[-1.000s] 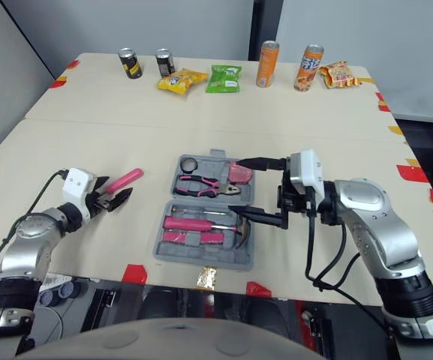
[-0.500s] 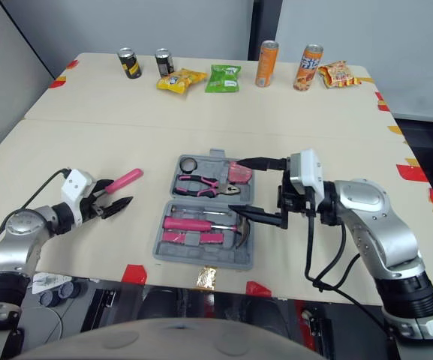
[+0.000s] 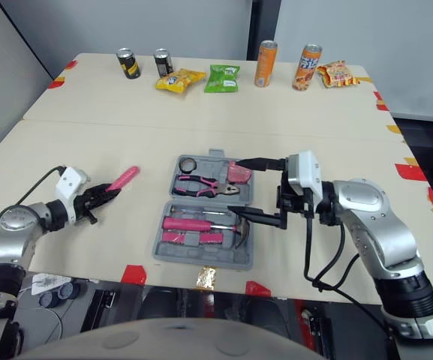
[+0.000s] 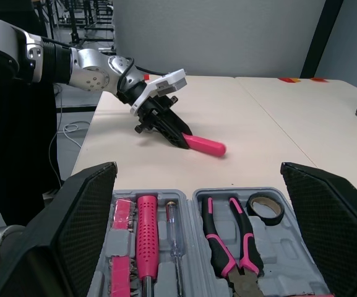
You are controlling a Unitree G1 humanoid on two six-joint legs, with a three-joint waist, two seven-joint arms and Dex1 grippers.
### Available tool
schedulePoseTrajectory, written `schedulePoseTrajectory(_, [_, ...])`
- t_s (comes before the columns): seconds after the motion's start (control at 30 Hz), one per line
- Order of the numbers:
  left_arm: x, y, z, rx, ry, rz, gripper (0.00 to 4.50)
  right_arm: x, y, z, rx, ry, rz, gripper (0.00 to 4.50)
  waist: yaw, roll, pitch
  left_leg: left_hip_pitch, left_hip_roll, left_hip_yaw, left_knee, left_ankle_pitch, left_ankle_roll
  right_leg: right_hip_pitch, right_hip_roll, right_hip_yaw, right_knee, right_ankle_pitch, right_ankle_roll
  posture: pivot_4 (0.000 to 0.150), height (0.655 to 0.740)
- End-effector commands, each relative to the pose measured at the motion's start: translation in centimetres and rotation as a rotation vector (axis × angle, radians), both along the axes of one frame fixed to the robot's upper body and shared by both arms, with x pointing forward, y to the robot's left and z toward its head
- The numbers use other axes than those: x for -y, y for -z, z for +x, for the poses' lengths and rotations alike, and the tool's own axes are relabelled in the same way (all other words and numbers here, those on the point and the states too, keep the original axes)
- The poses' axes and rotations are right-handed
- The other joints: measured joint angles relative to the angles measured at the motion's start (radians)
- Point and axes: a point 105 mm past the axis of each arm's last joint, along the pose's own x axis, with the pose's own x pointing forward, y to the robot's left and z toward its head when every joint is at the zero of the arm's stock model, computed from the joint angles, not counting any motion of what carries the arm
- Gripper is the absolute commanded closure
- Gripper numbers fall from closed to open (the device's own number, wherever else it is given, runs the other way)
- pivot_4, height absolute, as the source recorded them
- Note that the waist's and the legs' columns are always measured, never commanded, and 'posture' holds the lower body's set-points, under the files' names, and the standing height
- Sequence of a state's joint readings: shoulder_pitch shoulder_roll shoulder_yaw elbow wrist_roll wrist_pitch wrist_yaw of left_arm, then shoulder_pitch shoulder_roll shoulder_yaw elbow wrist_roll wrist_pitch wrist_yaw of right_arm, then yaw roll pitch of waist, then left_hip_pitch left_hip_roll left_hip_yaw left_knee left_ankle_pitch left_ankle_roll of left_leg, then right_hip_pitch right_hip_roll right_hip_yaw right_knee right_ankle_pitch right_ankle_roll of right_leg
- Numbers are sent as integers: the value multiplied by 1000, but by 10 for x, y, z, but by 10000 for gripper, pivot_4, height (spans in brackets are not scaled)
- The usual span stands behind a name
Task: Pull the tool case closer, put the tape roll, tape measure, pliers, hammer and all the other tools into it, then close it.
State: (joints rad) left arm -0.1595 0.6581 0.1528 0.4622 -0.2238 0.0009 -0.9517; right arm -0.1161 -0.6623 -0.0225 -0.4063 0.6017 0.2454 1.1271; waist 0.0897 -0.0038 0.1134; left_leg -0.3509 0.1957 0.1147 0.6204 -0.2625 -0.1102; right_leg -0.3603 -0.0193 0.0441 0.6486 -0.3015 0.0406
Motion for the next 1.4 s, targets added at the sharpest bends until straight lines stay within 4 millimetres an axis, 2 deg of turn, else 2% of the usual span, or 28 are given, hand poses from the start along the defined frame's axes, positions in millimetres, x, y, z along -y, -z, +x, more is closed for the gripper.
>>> schedulePoseTrajectory(0.03, [-4,-4,0,5,-5,8,40783,-4,-9,-4,47,-29,13,0,0,0,0,0,0,0,0,0,0,0,0,0,0,0,0,1500,7400])
schedulePoseTrajectory(0.37, [-3,-16,-8,37,13,-8,40783,-10,-8,-10,32,-92,13,0,-1,0,0,0,0,0,0,0,0,0,0,0,0,0,0,1500,7400])
schedulePoseTrajectory(0.53, [0,-32,-13,75,83,-7,40783,-5,-1,-12,16,-119,-19,0,0,0,1,0,0,-1,0,0,0,0,0,-1,0,0,0,1500,7400])
schedulePoseTrajectory(0.63, [8,-51,-19,109,161,5,40783,8,4,-9,11,-105,-52,0,1,0,1,0,0,-1,0,0,0,0,0,-1,0,0,0,1500,7400])
schedulePoseTrajectory(0.87, [50,-76,-40,51,425,103,40783,38,15,-10,-30,-76,-114,0,0,-1,4,0,0,-1,-1,0,0,0,0,-1,-1,0,0,1500,7400])
schedulePoseTrajectory(0.93, [68,-85,-47,33,518,113,40783,44,18,-10,-35,-68,-129,0,-1,-1,5,0,0,0,-1,0,0,0,0,-1,-1,0,0,1500,7400])
schedulePoseTrajectory(1.1, [114,-90,-57,-10,667,134,40783,45,19,-9,-28,-59,-123,0,-3,0,5,0,0,0,-1,0,0,0,0,0,0,0,0,1500,7400])
schedulePoseTrajectory(1.2, [137,-86,-65,-56,721,131,40783,43,19,-11,-27,-54,-118,0,-5,0,5,0,0,1,-1,0,0,0,0,1,0,0,0,1500,7400])
schedulePoseTrajectory(1.3, [152,-82,-72,-54,759,120,40783,43,20,-13,-26,-48,-118,0,-7,0,5,0,0,1,-1,0,0,0,1,2,-1,0,0,1500,7400])
schedulePoseTrajectory(1.4, [154,-81,-69,-57,744,99,40783,42,19,-15,-26,-41,-115,0,-7,0,5,0,0,1,0,0,0,0,1,2,0,0,0,1500,7400])
